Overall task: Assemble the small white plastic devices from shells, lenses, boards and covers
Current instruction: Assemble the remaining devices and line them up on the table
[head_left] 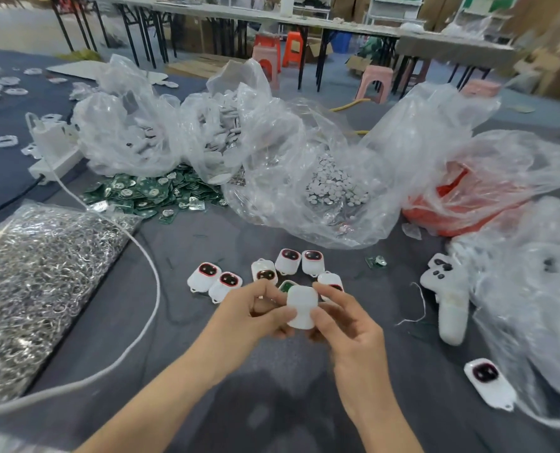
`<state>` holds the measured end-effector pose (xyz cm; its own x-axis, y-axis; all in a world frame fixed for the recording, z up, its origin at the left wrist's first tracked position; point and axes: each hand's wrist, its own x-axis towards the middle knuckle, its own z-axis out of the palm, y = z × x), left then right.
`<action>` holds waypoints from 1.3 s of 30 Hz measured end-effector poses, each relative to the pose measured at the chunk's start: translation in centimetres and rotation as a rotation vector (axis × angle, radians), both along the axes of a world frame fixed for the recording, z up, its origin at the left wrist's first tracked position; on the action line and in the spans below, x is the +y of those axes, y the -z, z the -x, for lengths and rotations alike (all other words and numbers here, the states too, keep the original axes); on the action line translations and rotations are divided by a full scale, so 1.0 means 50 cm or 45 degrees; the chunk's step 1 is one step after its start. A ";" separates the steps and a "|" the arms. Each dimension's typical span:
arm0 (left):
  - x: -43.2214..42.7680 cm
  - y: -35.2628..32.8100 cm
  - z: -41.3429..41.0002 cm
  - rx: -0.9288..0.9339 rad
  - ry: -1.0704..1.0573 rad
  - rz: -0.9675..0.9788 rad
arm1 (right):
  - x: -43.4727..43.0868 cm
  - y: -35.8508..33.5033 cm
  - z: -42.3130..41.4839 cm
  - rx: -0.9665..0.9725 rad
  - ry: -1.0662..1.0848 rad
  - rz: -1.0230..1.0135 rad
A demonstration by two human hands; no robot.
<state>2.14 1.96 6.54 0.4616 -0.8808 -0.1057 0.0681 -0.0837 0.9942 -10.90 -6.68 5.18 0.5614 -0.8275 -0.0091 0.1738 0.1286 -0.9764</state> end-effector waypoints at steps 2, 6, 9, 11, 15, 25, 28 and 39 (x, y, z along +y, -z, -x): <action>0.002 -0.002 0.004 0.011 -0.028 0.024 | -0.002 -0.005 0.001 -0.036 -0.019 -0.050; 0.004 0.000 0.010 0.099 -0.044 0.058 | -0.002 -0.008 0.006 -0.073 -0.038 -0.081; 0.004 0.006 0.020 0.132 -0.048 0.084 | 0.003 -0.009 0.008 -0.028 0.020 0.007; 0.001 0.008 0.026 0.150 -0.050 0.086 | 0.005 -0.008 0.009 0.008 0.113 0.080; -0.004 0.011 0.031 0.184 -0.077 0.101 | 0.011 -0.007 0.011 0.004 0.221 0.124; -0.031 0.013 0.044 -0.114 -0.240 0.002 | -0.004 -0.002 0.009 0.362 0.109 0.768; -0.031 0.022 0.044 -0.475 -0.230 -0.008 | -0.029 0.003 0.014 0.493 0.152 1.012; -0.047 0.089 0.027 -1.588 -0.393 -0.632 | -0.151 -0.027 0.008 0.866 -0.363 1.359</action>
<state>0.80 -0.40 2.10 0.6498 -0.7183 0.2485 -0.7581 -0.5888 0.2806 -11.32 -14.25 6.55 0.8611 -0.4554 0.2259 -0.2990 -0.8131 -0.4996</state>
